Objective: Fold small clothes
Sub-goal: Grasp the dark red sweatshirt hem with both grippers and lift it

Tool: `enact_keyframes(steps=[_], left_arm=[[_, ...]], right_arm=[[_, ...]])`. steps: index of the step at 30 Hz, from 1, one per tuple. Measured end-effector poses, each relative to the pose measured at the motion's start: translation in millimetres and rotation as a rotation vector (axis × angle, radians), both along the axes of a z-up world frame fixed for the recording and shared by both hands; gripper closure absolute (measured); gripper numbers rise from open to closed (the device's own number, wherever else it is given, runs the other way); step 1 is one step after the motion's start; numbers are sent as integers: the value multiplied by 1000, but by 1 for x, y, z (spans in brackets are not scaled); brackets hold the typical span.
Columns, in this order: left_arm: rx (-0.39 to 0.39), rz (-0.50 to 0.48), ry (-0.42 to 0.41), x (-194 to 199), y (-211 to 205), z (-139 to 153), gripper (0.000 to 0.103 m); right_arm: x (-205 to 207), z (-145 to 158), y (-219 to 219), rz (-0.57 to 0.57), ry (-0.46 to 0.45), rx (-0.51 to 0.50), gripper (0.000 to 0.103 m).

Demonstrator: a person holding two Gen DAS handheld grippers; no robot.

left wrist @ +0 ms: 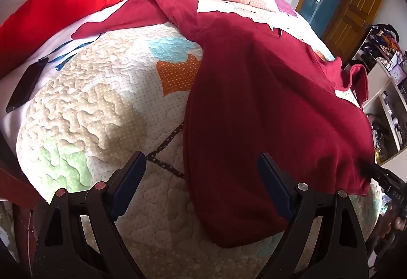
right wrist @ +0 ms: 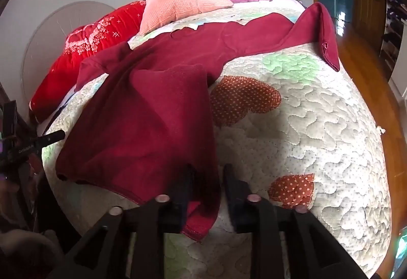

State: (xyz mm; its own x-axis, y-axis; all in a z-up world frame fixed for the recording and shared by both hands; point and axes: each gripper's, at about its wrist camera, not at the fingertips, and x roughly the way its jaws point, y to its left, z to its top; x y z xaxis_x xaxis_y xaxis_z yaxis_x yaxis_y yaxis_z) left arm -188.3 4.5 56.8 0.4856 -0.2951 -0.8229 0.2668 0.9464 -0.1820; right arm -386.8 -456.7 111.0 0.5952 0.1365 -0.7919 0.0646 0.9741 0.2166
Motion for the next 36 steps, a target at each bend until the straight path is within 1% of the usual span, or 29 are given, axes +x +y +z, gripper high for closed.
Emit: enact_keyframes(steps=[1,3,4,6,8,9,10,11,12,13,14,15,18,20,21,22,24,25,26,27,28,29,30,31,33,34,36], left_arm=[[-9,2,8,-2,1,-1,14],[-26,1,21,-7,1,-5,14],[-24,-5,30,-8,-1,-8,14],[-11,-26,55,-9,-9,-17,14],[-8,-70,78,-12,-19,-25,14],[-10,-94,81,-13,-23,-28,18],[-11,-117,80,-15,-27,-31,33],[-2,-134,75,-16,-30,-32,42],[17,-147,62,-17,-32,-33,53],[23,-156,51,-18,-33,-33,65],[19,-165,47,-18,-33,-31,75],[10,-177,47,-18,-31,-29,90],[-3,-213,46,-19,-24,-19,91],[-5,-239,20,-25,-18,-6,91],[2,-247,4,-29,-14,0,91],[13,-250,-6,-31,-11,4,91],[23,-242,-5,-30,-5,5,91],[27,-234,6,-27,-4,2,91],[39,-226,22,-24,-4,-4,91],[47,-224,43,-22,-3,-9,91],[46,-223,60,-22,-1,-12,91],[46,-222,64,-22,0,-13,91],[51,-224,63,-23,1,-12,91],[52,-224,59,-25,2,-11,89],[43,-211,56,-26,7,-6,89],[44,-199,52,-25,10,-3,88],[35,-174,31,-24,16,7,88]], right_arm=[[-2,3,0,7,-7,-16,32],[-5,5,-4,9,-1,-27,32],[-7,6,-9,3,3,-7,32],[-5,-4,-8,-31,-16,47,33],[3,-16,-9,-40,-7,86,45],[7,-20,-8,-40,3,92,63],[7,-20,-9,-29,0,84,79],[6,-19,-10,-12,-12,86,87],[6,-19,-8,-4,-14,88,94],[7,-17,-6,3,-16,100,95],[7,-15,-4,14,-17,105,95],[6,-12,-3,27,-17,109,95],[-6,0,-1,81,-13,179,96],[-14,8,6,128,-20,224,96],[-17,10,11,150,-30,231,96],[-21,13,13,165,-18,235,96],[-19,5,13,152,29,162,96],[-17,-2,10,125,62,121,96],[-16,-8,4,92,90,107,95],[-17,-10,-2,64,115,130,92],[-17,-5,-14,51,178,167,81],[-18,0,-20,35,176,171,74],[-20,9,-24,29,154,152,65],[-20,18,-27,29,130,118,61],[-20,34,-28,17,58,46,57],[-14,39,-31,4,36,11,56],[-2,47,-36,-23,-13,-2,55]])
